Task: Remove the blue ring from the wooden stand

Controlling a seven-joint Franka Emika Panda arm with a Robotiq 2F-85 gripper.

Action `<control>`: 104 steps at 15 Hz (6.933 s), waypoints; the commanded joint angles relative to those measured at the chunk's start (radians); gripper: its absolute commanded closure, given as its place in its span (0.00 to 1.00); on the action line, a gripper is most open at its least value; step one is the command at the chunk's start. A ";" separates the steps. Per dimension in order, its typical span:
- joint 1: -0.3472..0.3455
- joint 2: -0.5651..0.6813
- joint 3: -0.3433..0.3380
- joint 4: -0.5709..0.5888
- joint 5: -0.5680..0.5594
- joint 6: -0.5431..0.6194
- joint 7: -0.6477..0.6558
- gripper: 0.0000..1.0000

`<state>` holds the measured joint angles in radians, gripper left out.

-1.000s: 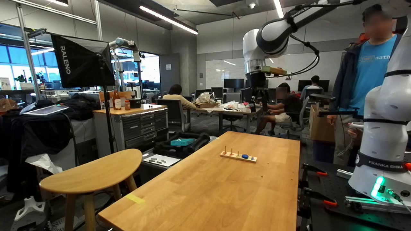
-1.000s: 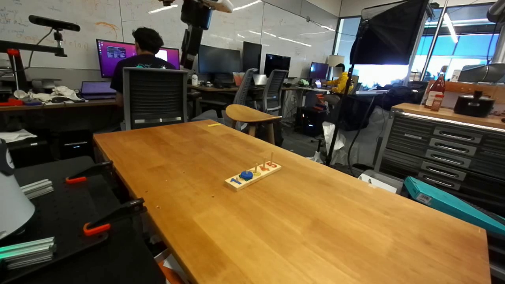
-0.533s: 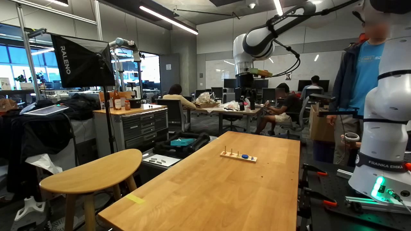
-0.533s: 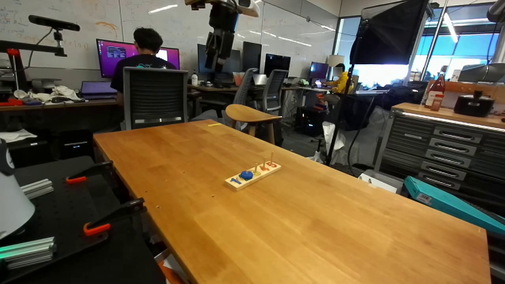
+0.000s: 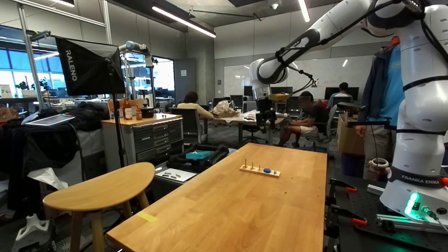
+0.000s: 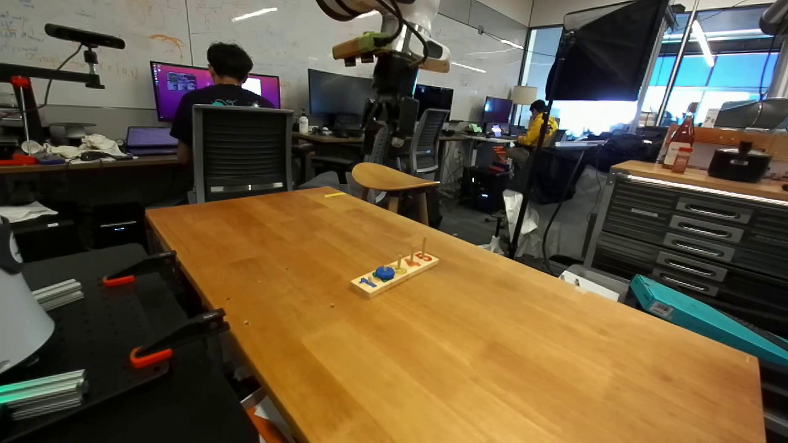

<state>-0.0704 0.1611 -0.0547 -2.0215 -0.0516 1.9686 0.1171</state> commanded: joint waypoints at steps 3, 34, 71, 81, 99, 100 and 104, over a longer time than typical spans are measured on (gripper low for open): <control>-0.004 0.057 -0.015 0.005 0.005 0.032 -0.006 0.00; -0.045 0.295 -0.005 -0.278 0.064 0.821 -0.075 0.00; 0.059 0.053 -0.025 -0.196 0.030 0.520 0.141 0.82; -0.010 0.169 -0.179 -0.149 -0.094 0.582 0.216 0.82; -0.012 0.397 -0.150 -0.090 -0.008 0.622 0.161 0.01; -0.004 0.356 -0.140 -0.110 -0.011 0.598 0.150 0.00; 0.022 0.205 -0.087 -0.149 -0.019 0.437 0.096 0.00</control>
<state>-0.0677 0.5087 -0.1686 -2.1229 -0.0867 2.5386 0.2729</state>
